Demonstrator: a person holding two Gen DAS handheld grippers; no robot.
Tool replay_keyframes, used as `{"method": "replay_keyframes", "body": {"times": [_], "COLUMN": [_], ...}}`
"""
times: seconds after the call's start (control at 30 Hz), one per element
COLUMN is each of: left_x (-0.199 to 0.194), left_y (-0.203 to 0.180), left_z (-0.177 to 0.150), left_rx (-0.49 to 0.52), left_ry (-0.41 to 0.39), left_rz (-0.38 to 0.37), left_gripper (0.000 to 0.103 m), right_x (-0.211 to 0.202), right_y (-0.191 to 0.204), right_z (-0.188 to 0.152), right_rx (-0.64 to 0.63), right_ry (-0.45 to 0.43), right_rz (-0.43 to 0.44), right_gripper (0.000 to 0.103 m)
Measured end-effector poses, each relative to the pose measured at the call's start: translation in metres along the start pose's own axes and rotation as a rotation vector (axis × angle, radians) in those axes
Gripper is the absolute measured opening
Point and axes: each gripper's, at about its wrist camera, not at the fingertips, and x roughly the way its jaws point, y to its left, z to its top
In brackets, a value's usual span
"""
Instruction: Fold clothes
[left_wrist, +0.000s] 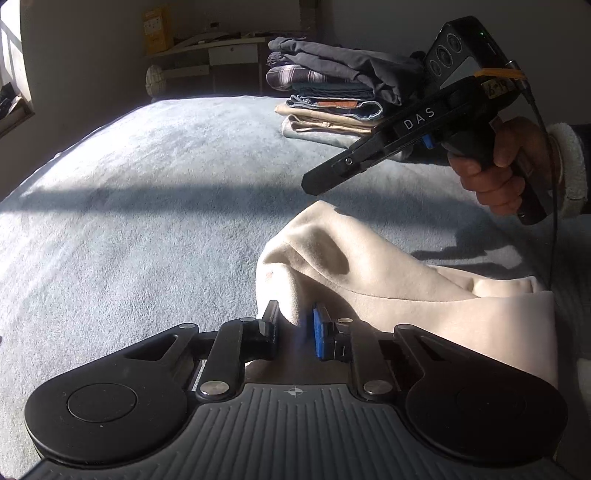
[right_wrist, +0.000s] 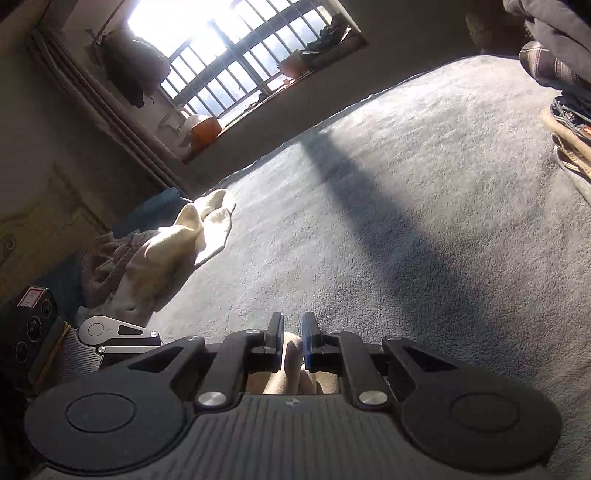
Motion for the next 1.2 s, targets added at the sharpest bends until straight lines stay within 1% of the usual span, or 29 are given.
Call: {"method": "replay_keyframes", "body": {"times": [0.03, 0.07, 0.1, 0.13, 0.2, 0.33, 0.43, 0.5, 0.63, 0.67, 0.7, 0.77, 0.83, 0.87, 0.9, 0.97, 1.07, 1.13, 1.2], "left_x": [-0.001, -0.003, -0.004, -0.006, -0.008, -0.014, -0.017, -0.018, -0.014, -0.013, -0.012, -0.01, -0.007, -0.006, -0.005, -0.002, 0.012, 0.021, 0.03], "left_y": [0.001, 0.001, 0.001, 0.001, 0.001, -0.001, -0.001, -0.001, 0.006, 0.008, 0.01, 0.014, 0.019, 0.021, 0.023, 0.027, 0.032, 0.035, 0.038], "left_z": [0.0, -0.001, -0.002, -0.002, -0.002, -0.003, -0.003, -0.002, 0.001, 0.002, 0.003, 0.005, 0.007, 0.007, 0.008, 0.011, 0.013, 0.014, 0.015], "left_rx": [-0.004, -0.005, -0.005, -0.005, 0.012, 0.046, 0.061, 0.061, 0.024, 0.012, 0.0, -0.023, -0.047, -0.059, -0.07, -0.095, -0.155, -0.196, -0.237], "left_ry": [-0.006, -0.014, -0.021, -0.028, -0.04, -0.063, -0.077, -0.082, -0.077, -0.075, -0.073, -0.069, -0.064, -0.062, -0.06, -0.055, -0.031, -0.016, -0.001], "left_rz": [-0.004, -0.008, -0.011, -0.015, -0.018, -0.025, -0.028, -0.027, -0.037, -0.041, -0.045, -0.052, -0.059, -0.062, -0.066, -0.074, -0.106, -0.127, -0.149], "left_gripper": [0.015, 0.014, 0.013, 0.012, 0.011, 0.01, 0.009, 0.008, 0.008, 0.008, 0.008, 0.008, 0.016, 0.035, 0.05, 0.052, 0.052, 0.052, 0.047], "right_x": [-0.003, -0.003, 0.0, 0.003, 0.013, 0.034, 0.047, 0.056, 0.068, 0.068, 0.067, 0.067, 0.062, 0.06, 0.057, 0.047, 0.029, 0.014, 0.001], "right_y": [0.008, 0.016, 0.027, 0.039, 0.059, 0.095, 0.113, 0.117, 0.114, 0.112, 0.11, 0.106, 0.101, 0.1, 0.099, 0.098, 0.086, 0.069, 0.049], "right_z": [0.005, 0.008, 0.012, 0.014, 0.014, 0.001, -0.015, -0.025, -0.027, -0.025, -0.022, -0.016, -0.007, -0.004, -0.002, 0.001, 0.005, 0.01, 0.015], "right_rx": [-0.081, -0.153, -0.259, -0.361, -0.531, -0.873, -1.12, -1.221, -1.236, -1.221, -1.205, -1.169, -1.1, -1.083, -1.066, -1.037, -0.962, -0.851, -0.707], "right_ry": [-0.021, -0.024, -0.005, 0.02, 0.11, 0.269, 0.346, 0.385, 0.441, 0.458, 0.474, 0.5, 0.48, 0.476, 0.47, 0.449, 0.401, 0.349, 0.286], "right_rz": [0.011, 0.029, 0.065, 0.099, 0.155, 0.21, 0.194, 0.187, 0.212, 0.213, 0.213, 0.215, 0.217, 0.214, 0.212, 0.203, 0.162, 0.123, 0.094], "right_gripper": [0.042, 0.056, 0.059, 0.059, 0.06, 0.059, 0.059, 0.059, 0.059, 0.052, 0.039, 0.028, 0.028, 0.028, 0.028, 0.029, 0.03, 0.031, 0.032]}}
